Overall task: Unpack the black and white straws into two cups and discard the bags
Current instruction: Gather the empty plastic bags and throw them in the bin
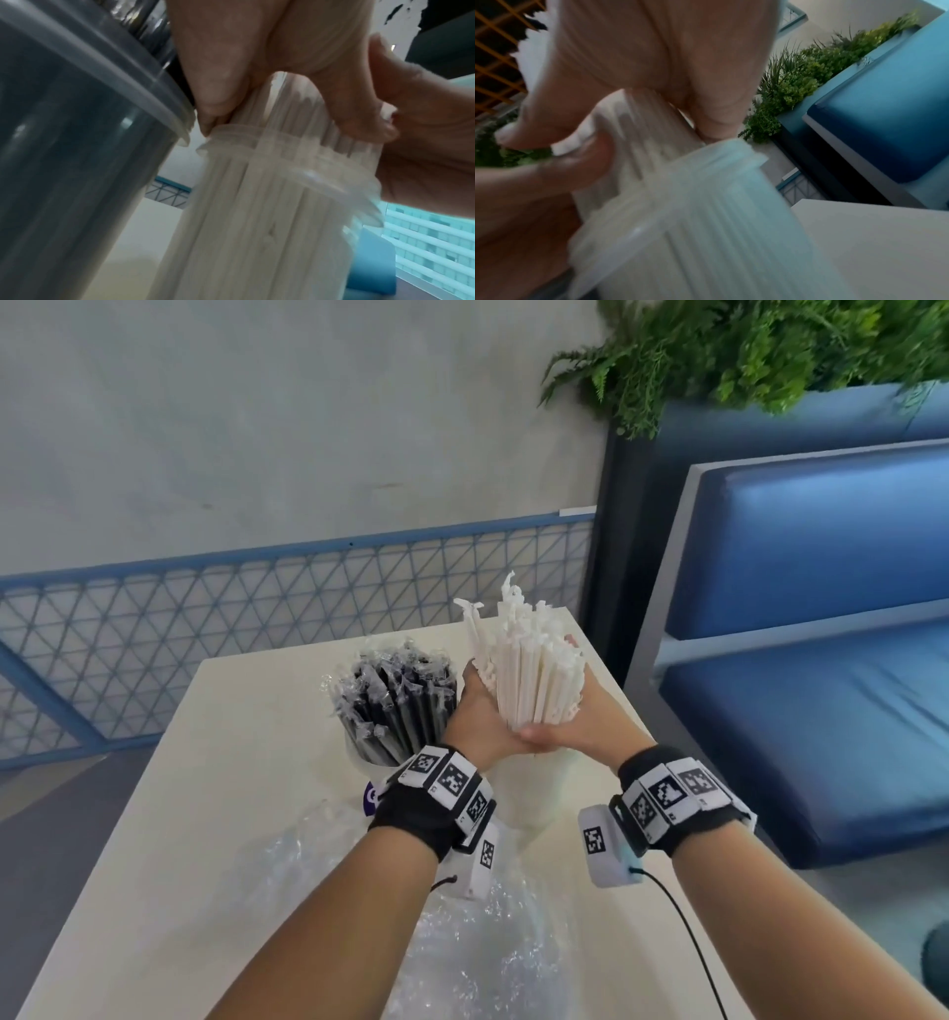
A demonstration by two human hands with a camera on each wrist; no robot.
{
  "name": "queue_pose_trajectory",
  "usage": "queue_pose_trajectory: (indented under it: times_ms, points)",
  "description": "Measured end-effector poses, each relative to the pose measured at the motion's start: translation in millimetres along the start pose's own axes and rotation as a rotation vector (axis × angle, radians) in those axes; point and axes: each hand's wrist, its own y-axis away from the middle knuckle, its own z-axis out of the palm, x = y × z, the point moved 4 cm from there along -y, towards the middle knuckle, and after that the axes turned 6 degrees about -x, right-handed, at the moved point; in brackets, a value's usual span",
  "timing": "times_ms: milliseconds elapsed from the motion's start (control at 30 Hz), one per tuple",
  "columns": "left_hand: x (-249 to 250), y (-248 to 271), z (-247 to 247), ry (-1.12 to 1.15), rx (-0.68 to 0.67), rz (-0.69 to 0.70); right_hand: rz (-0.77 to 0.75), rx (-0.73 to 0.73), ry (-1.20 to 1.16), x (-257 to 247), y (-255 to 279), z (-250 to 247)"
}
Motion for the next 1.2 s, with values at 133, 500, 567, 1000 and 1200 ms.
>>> queue_pose_trajectory:
  times_ms: [133, 500, 567, 1000, 1200]
  points:
    - [10.6, -7.5, -1.2, -0.023, -0.032, 0.032, 0.019, 0.067, -0.006, 4.9, -7.6, 12.3]
    - [43.1, -9.1, -13.9, 0.137, 0.063, 0.255, -0.206, 0.259, -0.18, -43.3, -4.7, -6.5]
    - [49.0, -7.5, -16.0, 0.231, 0.021, 0.264, -0.238, 0.217, -0.13, -52.7, -2.6, -9.3]
    - [27.0, 0.6, -7.8, -0.345, -0.18, 0.226, -0.219, 0.119, 0.264, -41.9, 7.9, 5.0]
    - [0.4, 15.4, -13.7, 0.0, -0.205, 0.057, 0.047, -0.063, -0.121, -13.5, 23.4, -6.6]
